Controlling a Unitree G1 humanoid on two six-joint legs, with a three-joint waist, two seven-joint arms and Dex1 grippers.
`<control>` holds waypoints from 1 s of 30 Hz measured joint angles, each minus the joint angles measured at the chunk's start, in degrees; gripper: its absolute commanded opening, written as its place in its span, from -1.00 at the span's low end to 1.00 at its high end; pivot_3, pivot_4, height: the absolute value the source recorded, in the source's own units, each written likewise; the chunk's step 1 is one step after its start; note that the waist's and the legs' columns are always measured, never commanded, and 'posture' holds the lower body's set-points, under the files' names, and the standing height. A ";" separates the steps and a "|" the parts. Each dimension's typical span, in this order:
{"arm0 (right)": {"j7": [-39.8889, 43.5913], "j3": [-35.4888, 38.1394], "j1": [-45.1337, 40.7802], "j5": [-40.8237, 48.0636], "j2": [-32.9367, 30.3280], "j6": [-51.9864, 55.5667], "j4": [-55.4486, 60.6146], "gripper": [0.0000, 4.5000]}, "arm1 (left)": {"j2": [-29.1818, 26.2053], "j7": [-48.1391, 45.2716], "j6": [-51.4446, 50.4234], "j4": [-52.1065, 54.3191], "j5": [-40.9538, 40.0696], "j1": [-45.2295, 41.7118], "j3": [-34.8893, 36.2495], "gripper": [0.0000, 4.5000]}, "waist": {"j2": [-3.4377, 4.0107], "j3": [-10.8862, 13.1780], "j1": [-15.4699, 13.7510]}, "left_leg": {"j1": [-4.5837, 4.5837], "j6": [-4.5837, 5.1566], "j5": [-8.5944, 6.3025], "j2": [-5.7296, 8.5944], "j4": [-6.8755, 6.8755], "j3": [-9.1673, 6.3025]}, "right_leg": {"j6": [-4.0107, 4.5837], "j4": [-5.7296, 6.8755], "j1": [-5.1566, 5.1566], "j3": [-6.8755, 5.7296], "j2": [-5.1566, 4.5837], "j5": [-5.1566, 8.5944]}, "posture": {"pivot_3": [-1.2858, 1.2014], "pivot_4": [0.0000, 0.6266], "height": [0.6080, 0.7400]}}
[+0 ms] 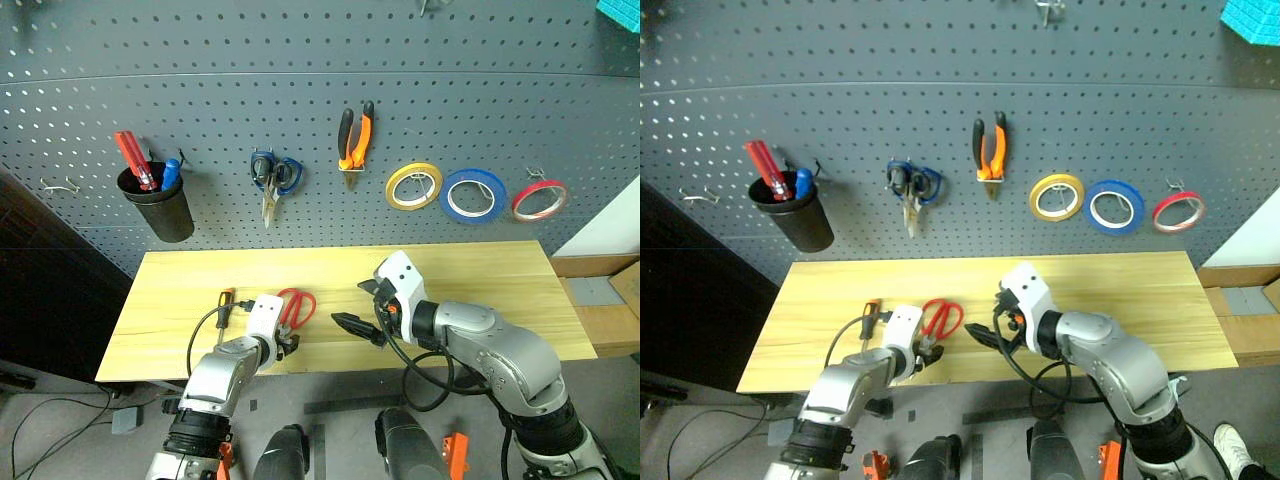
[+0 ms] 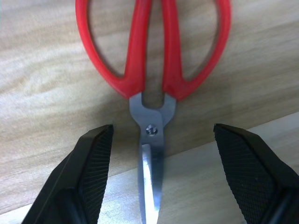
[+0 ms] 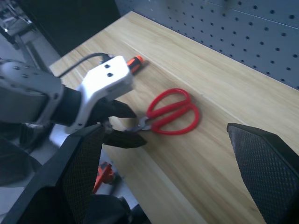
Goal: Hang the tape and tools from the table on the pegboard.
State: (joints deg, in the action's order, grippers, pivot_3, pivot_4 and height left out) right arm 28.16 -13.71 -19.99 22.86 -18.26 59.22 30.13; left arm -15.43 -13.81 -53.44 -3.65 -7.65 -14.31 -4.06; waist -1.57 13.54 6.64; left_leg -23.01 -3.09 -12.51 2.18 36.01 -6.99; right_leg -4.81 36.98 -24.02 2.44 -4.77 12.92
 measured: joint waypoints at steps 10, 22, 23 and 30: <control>-2.40 3.66 -1.38 4.78 3.47 5.24 0.15 1.00 | -1.24 -3.16 3.22 -5.91 -0.06 -2.17 1.49 -0.85 | 0.05 -0.17 0.30 | 0.19 0.00 0.00 0.00 0.03 -0.02 | -0.01 -0.01 0.24 -0.01 0.00 0.00 | -0.15 -0.35 1.00; 2.84 -8.60 0.40 -2.76 -10.99 -5.89 2.16 1.00 | -1.59 -4.22 6.74 -5.94 0.09 -0.53 2.13 -0.85 | 0.08 -0.22 1.13 | 0.23 0.00 0.00 0.00 0.04 -0.02 | -0.03 -0.03 0.31 -0.03 -0.02 0.01 | -0.15 -0.36 1.00; 3.05 -8.76 0.36 -3.28 -11.04 -6.63 2.15 1.00 | -1.59 -4.21 6.77 -5.30 0.07 0.01 2.18 -0.85 | 0.08 -0.22 1.26 | 0.22 0.00 0.00 0.00 0.04 -0.02 | -0.03 -0.04 0.30 -0.03 -0.02 0.00 | -0.15 -0.37 1.00; 4.35 -8.45 -0.44 -5.02 -11.58 -10.10 0.96 1.00 | -1.74 -3.64 10.46 8.57 -0.27 8.71 4.34 -0.85 | 0.02 -0.18 1.39 | 0.00 0.00 0.00 -0.02 -0.03 -0.01 | -0.03 -0.07 0.03 0.00 -0.03 0.00 | -0.14 -0.37 1.00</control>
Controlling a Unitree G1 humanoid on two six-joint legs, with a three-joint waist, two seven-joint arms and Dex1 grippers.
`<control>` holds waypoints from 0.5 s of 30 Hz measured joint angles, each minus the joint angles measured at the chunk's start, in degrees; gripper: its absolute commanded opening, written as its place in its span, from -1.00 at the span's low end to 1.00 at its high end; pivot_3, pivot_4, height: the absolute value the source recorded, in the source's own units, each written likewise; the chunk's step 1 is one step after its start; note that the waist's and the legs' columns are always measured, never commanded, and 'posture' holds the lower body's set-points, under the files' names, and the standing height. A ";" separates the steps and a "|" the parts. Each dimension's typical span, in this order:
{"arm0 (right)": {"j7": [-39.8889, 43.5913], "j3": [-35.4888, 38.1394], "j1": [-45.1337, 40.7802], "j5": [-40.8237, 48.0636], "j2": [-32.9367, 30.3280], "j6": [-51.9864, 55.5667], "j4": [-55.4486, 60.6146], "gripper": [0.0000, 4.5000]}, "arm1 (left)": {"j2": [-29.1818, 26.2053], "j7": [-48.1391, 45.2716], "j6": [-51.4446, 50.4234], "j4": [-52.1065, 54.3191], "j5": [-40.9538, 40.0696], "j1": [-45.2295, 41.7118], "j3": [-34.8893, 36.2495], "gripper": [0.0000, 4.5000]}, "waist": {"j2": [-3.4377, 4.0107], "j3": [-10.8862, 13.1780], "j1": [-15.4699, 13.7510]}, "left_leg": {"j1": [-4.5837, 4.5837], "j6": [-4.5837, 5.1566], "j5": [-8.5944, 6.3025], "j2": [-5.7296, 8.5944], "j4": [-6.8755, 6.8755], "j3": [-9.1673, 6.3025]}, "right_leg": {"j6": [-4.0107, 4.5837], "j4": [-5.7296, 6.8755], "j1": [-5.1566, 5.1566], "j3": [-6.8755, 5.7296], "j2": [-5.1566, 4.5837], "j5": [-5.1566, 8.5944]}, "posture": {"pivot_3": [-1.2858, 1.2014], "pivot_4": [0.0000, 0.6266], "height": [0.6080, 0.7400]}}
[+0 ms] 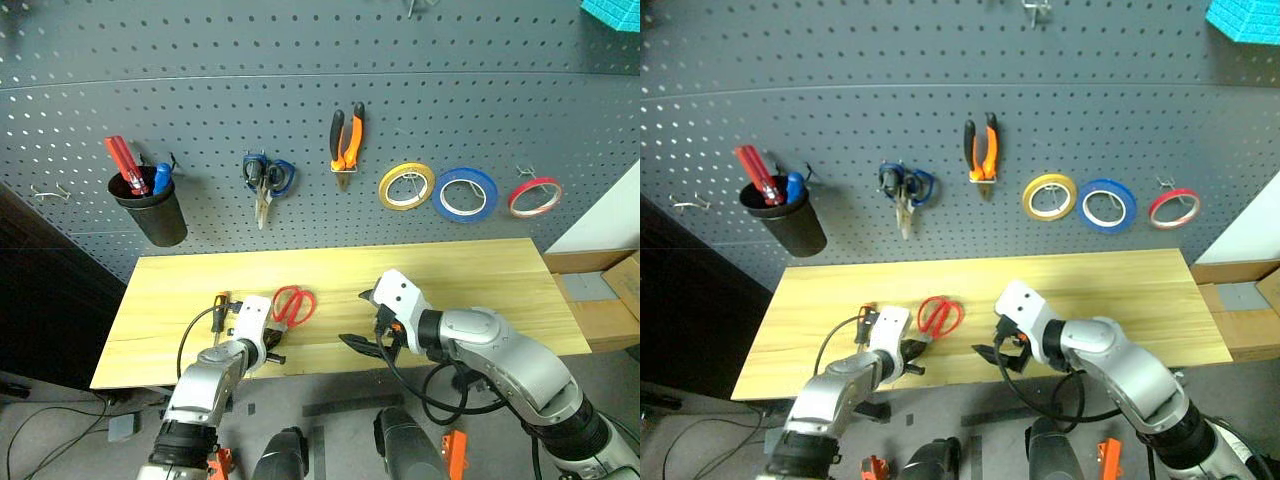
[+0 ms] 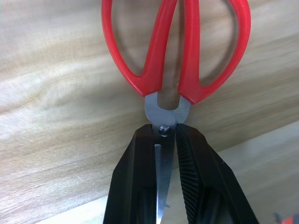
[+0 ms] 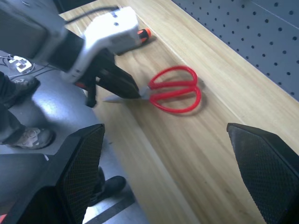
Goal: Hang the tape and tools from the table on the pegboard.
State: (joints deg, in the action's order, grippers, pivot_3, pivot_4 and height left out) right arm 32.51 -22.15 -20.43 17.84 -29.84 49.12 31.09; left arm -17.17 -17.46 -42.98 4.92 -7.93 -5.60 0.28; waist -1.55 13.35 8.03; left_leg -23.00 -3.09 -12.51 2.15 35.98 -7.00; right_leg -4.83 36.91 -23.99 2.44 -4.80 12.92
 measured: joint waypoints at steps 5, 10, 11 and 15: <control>0.39 0.83 -1.04 -0.32 0.05 -1.44 -0.18 1.00 | -0.03 1.67 10.17 12.33 0.73 7.36 1.88 -0.85 | 0.00 0.00 -0.29 | -0.01 0.00 0.00 0.03 0.02 0.03 | 0.00 -0.02 0.00 0.02 -0.06 0.00 | -0.13 -0.38 1.00; 1.18 1.33 -1.69 -0.73 0.10 -2.84 -0.53 1.00 | -0.18 4.30 24.71 22.06 5.95 13.40 1.99 -0.85 | -0.02 0.00 -0.63 | -0.01 0.00 0.00 0.04 0.02 0.09 | 0.01 -0.03 0.01 0.04 -0.09 0.01 | -0.12 -0.39 1.00; 1.21 1.40 -1.93 -0.84 0.11 -3.14 -0.81 1.00 | -0.17 4.78 26.49 22.69 6.70 13.41 2.04 -0.85 | -0.02 -0.01 -0.74 | 0.00 0.00 0.00 0.03 0.02 0.09 | 0.01 -0.02 0.01 0.03 -0.09 0.01 | -0.12 -0.40 1.00; 1.27 2.01 -3.47 -0.90 1.25 -4.28 -2.22 1.00 | 0.72 6.67 29.47 22.39 7.96 9.73 2.34 -0.85 | -0.02 -0.01 -1.34 | 0.00 0.01 0.01 0.04 0.07 0.10 | 0.00 0.01 0.02 0.02 -0.07 0.00 | -0.11 -0.41 1.00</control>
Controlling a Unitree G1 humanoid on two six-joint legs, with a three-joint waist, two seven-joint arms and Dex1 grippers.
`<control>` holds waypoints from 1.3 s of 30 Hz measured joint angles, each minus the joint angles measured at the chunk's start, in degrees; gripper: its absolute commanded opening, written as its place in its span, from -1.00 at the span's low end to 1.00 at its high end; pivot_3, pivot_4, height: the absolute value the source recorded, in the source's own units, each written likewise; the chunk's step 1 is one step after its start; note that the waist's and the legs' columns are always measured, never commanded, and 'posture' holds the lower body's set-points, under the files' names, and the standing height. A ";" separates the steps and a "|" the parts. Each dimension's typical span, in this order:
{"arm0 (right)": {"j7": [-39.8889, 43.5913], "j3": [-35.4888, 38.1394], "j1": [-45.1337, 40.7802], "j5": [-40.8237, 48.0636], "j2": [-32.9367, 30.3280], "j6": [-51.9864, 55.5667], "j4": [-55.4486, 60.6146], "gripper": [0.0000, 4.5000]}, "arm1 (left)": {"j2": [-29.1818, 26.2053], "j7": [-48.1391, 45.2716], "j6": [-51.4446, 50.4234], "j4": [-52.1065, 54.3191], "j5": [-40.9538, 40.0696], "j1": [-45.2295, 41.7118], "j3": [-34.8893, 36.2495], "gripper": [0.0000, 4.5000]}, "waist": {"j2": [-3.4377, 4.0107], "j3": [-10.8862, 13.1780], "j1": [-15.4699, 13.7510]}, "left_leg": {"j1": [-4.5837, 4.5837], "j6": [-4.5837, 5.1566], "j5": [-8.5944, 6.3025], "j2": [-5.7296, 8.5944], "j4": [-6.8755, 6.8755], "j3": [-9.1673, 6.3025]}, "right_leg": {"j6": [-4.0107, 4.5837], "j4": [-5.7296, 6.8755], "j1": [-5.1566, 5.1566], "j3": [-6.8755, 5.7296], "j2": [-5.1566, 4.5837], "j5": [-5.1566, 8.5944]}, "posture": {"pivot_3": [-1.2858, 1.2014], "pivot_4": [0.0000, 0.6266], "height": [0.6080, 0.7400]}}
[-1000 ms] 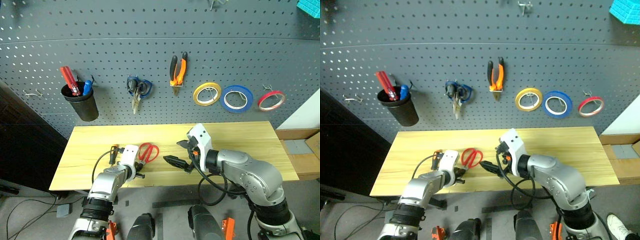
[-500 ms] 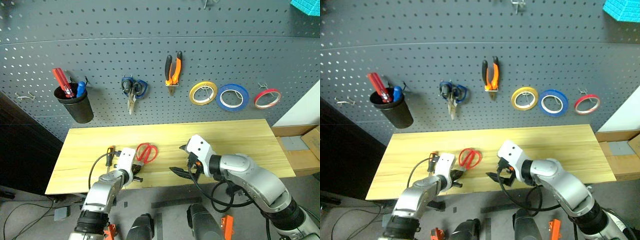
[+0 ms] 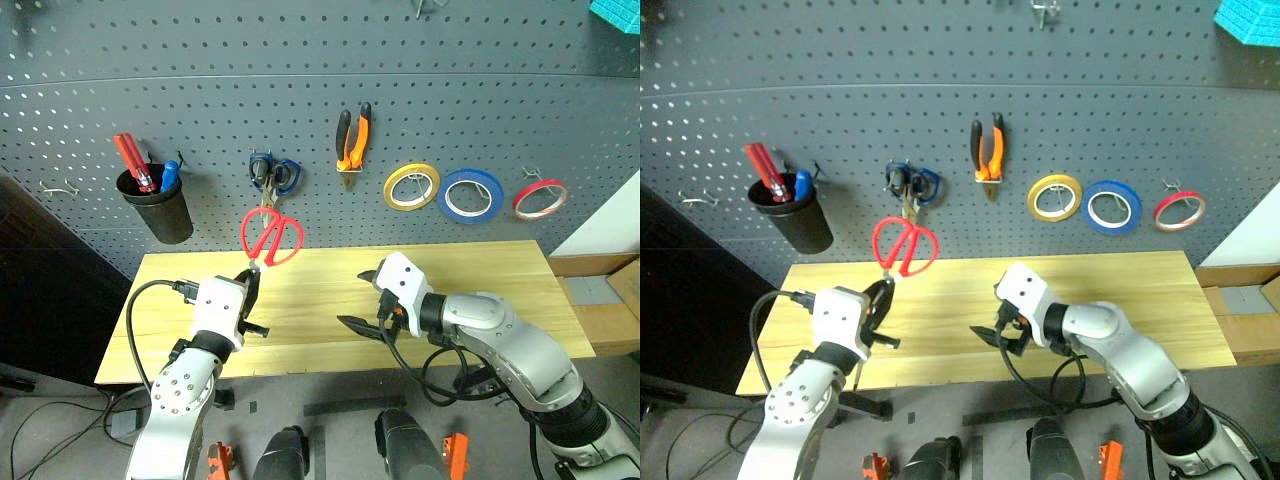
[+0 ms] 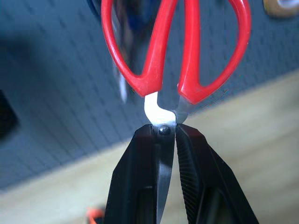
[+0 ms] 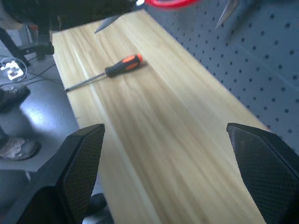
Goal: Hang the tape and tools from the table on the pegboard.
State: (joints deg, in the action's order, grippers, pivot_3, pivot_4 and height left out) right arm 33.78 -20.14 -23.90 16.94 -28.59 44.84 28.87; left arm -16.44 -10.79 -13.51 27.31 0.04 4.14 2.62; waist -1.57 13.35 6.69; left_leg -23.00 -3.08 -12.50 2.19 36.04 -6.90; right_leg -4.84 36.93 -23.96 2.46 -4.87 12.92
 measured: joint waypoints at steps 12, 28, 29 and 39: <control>0.43 0.34 -4.50 -1.67 2.07 -3.11 -4.73 1.00 | -0.10 -0.01 2.91 -12.37 -0.30 -14.96 0.84 -0.85 | -0.02 -0.01 -0.16 | -0.02 0.01 0.00 0.01 -0.03 0.00 | 0.00 -0.02 -0.02 -0.01 0.02 -0.02 | -0.13 -0.41 1.00; -0.55 1.38 -7.20 -3.48 7.12 -7.54 -6.39 1.00 | 1.25 -1.12 -1.83 -16.81 -4.00 -13.94 1.21 0.62 | -0.02 -0.01 0.11 | -0.01 0.01 0.00 0.01 -0.02 -0.01 | 0.05 0.01 -0.03 0.00 0.02 -0.06 | -0.13 -0.40 1.00; -0.86 1.30 -6.84 -3.72 7.33 -7.45 -6.35 1.00 | 1.31 -1.06 -3.35 -15.91 -4.25 -12.27 1.44 0.77 | -0.02 -0.01 0.14 | -0.01 0.01 0.00 0.01 -0.04 -0.03 | 0.06 0.03 -0.03 0.00 0.02 -0.06 | -0.13 -0.40 1.00; -5.48 -0.33 -5.85 -4.53 12.69 -2.26 -4.17 1.00 | -0.75 -0.47 -18.96 -18.93 -8.55 -6.10 10.83 0.90 | -0.01 -0.01 0.61 | 0.04 0.01 0.01 -0.04 0.02 -0.09 | 0.01 0.12 -0.02 -0.03 0.08 -0.03 | -0.11 -0.30 1.00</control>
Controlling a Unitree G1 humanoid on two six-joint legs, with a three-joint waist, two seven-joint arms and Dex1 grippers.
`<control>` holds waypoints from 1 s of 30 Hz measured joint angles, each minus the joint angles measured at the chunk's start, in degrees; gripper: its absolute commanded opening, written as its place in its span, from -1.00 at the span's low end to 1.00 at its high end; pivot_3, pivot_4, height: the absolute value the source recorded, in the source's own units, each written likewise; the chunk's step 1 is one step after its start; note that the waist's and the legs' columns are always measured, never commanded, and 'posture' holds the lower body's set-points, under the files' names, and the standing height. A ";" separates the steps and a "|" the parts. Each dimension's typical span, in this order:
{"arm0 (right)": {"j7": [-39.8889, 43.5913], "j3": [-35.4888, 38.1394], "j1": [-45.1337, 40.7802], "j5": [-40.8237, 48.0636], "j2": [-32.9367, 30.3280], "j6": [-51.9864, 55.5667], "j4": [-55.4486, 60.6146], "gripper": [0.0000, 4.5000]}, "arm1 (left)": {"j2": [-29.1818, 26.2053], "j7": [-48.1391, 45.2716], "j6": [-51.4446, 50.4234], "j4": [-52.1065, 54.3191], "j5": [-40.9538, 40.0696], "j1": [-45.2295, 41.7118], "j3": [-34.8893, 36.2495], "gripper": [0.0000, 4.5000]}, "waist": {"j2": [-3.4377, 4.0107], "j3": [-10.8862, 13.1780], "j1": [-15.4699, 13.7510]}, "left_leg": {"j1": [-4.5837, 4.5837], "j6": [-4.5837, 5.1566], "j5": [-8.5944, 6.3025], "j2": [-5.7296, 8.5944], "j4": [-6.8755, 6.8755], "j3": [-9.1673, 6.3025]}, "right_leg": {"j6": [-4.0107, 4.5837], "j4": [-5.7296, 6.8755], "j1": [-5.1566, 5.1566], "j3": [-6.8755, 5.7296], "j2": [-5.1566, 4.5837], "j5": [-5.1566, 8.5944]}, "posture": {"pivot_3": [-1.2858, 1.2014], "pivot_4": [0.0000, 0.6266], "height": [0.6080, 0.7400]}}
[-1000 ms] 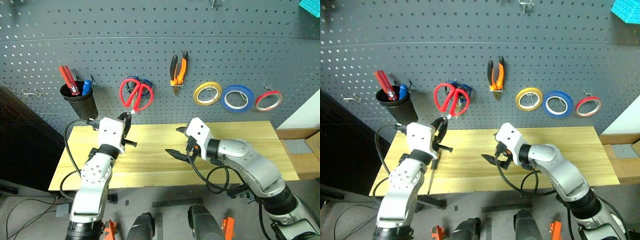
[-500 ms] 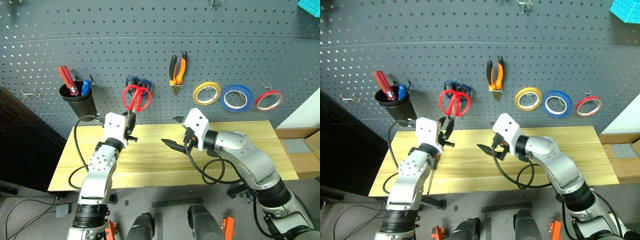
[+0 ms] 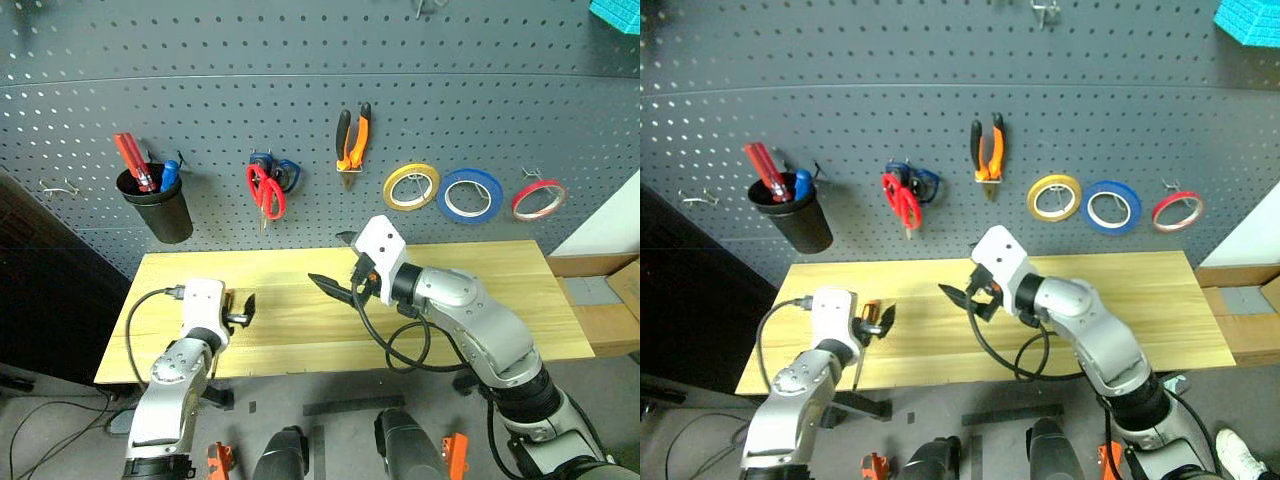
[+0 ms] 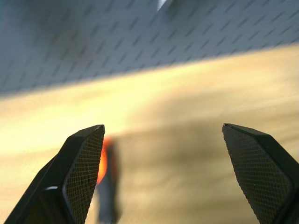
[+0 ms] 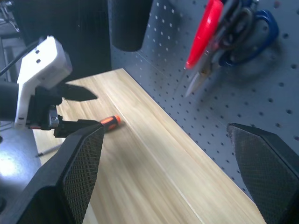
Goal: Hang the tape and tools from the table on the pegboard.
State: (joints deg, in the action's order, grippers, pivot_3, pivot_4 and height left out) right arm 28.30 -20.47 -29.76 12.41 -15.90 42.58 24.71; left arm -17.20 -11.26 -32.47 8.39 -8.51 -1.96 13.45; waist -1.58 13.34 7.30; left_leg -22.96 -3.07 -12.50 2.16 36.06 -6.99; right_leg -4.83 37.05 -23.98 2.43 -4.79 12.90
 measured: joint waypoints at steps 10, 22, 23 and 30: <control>-0.30 -0.90 -3.90 0.73 2.86 4.63 0.04 1.00 | -1.47 0.74 -9.09 -15.95 -2.53 -9.92 2.79 0.90 | -0.12 0.26 -0.20 | -0.01 0.00 0.00 0.00 -0.05 -0.03 | 0.00 -0.04 -0.03 -0.03 0.00 0.00 | -0.11 -0.14 1.00; 0.12 -0.68 -5.07 2.38 2.28 8.68 0.02 1.00 | -3.10 3.02 -9.72 -28.24 -1.15 -16.83 2.27 0.50 | -0.27 1.45 0.60 | -0.04 0.00 -0.01 0.00 -0.09 -0.04 | 0.00 -0.05 -0.06 -0.02 -0.02 0.01 | -0.13 -0.07 1.00; 0.28 -0.67 -5.19 2.40 2.01 8.83 0.02 1.00 | -3.21 3.11 -9.26 -29.14 -1.17 -17.32 2.40 0.38 | -0.27 1.45 0.61 | -0.03 0.00 -0.01 0.00 -0.09 -0.04 | 0.00 -0.05 -0.06 -0.02 -0.02 0.01 | -0.13 -0.09 1.00; 1.99 -0.82 -5.26 2.81 -0.42 9.29 0.02 1.00 | -4.00 2.50 -5.75 -33.54 -1.19 -19.07 2.55 -0.58 | -0.28 1.44 0.63 | -0.02 0.00 -0.01 0.00 -0.08 -0.01 | -0.01 -0.06 -0.06 -0.01 -0.03 0.01 | -0.13 -0.25 1.00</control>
State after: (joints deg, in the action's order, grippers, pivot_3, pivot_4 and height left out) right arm 30.29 -21.28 -35.02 15.22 -16.32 51.87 24.73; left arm -21.20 -8.76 -38.22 -25.16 -9.70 -21.03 16.00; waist -1.86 14.78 7.93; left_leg -22.98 -3.07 -12.50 2.16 35.98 -7.00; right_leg -4.84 36.99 -24.04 2.41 -4.82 12.90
